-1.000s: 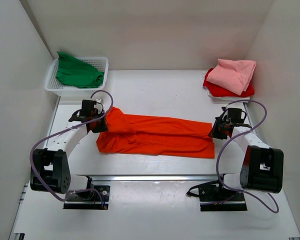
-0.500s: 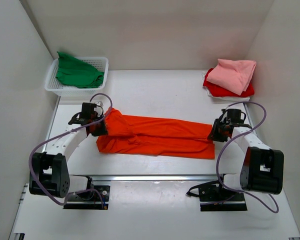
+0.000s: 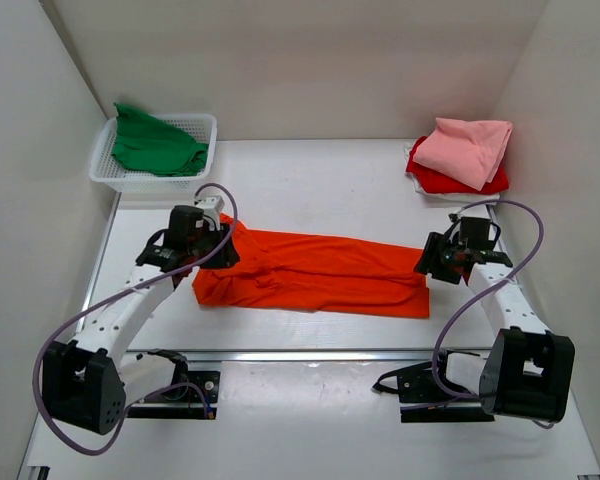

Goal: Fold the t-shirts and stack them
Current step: Fold the other side of the tshirt into a rectangle

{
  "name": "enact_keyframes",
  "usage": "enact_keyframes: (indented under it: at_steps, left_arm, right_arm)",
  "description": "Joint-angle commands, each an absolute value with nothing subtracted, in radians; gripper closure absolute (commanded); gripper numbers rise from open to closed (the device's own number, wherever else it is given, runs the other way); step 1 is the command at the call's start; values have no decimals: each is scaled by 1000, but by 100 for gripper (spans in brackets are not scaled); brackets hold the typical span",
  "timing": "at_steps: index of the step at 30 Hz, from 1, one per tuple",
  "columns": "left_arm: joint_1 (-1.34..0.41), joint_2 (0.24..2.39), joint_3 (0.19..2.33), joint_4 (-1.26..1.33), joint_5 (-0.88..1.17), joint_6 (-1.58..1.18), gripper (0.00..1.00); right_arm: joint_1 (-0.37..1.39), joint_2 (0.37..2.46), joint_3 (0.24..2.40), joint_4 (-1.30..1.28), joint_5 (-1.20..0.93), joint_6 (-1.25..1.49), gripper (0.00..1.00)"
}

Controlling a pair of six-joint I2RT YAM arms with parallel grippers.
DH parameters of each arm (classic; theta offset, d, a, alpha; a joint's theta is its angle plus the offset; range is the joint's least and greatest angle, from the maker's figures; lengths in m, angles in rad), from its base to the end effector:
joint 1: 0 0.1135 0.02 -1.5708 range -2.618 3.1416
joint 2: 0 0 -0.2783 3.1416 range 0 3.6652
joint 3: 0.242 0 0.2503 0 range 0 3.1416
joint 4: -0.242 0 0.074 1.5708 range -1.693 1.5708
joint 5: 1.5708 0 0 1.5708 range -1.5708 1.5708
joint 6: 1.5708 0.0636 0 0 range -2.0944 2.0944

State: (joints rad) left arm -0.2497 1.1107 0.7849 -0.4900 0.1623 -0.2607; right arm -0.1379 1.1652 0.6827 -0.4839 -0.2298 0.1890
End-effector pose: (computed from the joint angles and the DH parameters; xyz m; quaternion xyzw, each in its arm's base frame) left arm 0.2296 -0.0692 0.2423 0.0248 0.9267 -0.1657 0.3365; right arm 0.2303 -0.0173 0.1978 0.1207 0.9413 0.1170 0.2928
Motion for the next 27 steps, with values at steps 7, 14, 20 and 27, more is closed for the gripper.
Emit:
enact_keyframes:
  at_steps: [7,14,20,27]
  left_arm:
    - [-391,1163,703,-414,178,-366,50]
    - [-460,1270,707,-344,186,-431,53]
    - [-485,1321,669,-255,160,-482,56]
    - [-488,1384,670,-210,169,-506,57]
  right_arm:
    - [-130,1121,649,-479,-235,195,52]
    - [-143,1118,632,-477,-233,184,52]
    - [-149,1115,627,-482,-238,181,53]
    - [-146,1111,620,-469,-242,178,52]
